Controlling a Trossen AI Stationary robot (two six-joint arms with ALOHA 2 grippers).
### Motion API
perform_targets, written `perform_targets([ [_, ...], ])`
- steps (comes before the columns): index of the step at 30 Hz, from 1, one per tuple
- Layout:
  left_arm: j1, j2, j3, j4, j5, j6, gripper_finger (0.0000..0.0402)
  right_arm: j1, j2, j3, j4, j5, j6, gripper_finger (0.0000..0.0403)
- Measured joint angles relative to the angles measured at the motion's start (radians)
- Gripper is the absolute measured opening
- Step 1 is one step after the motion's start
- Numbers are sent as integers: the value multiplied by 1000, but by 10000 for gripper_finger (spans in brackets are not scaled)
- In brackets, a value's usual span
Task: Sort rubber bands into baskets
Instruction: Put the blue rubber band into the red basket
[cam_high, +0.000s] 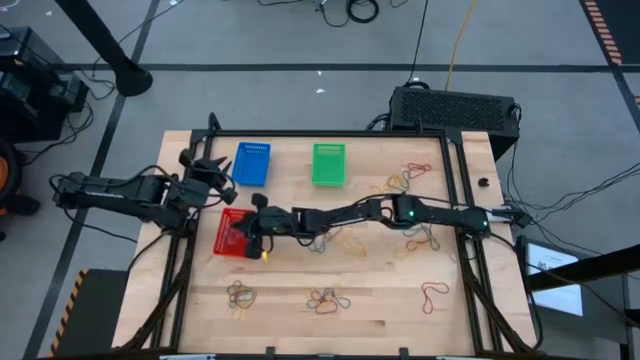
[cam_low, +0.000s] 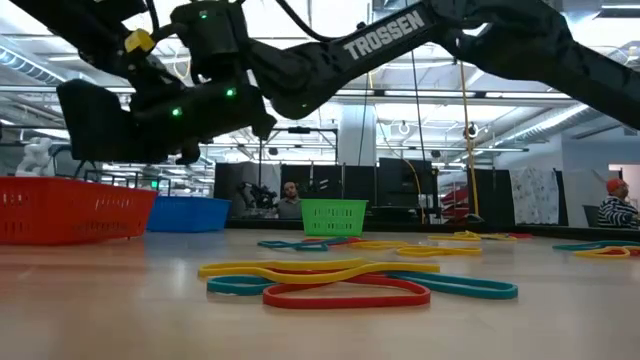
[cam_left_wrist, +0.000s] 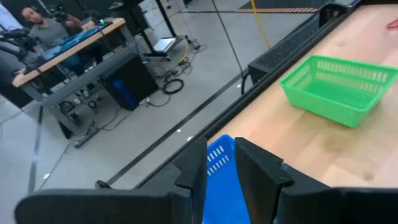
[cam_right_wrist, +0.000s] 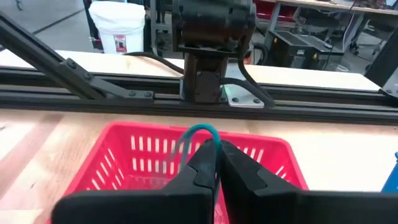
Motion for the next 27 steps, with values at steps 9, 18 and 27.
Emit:
perform_targets([
  [9, 0, 2, 0, 0, 45, -1, 90, -3, 0, 2, -64, 0, 5, 60],
  [18, 0, 3, 0, 0, 58, -3, 90, -19, -52, 2, -144, 2, 17, 127],
  [27, 0, 5, 0, -2, 103, -3, 90, -21, -246, 2, -593, 4, -100, 144],
])
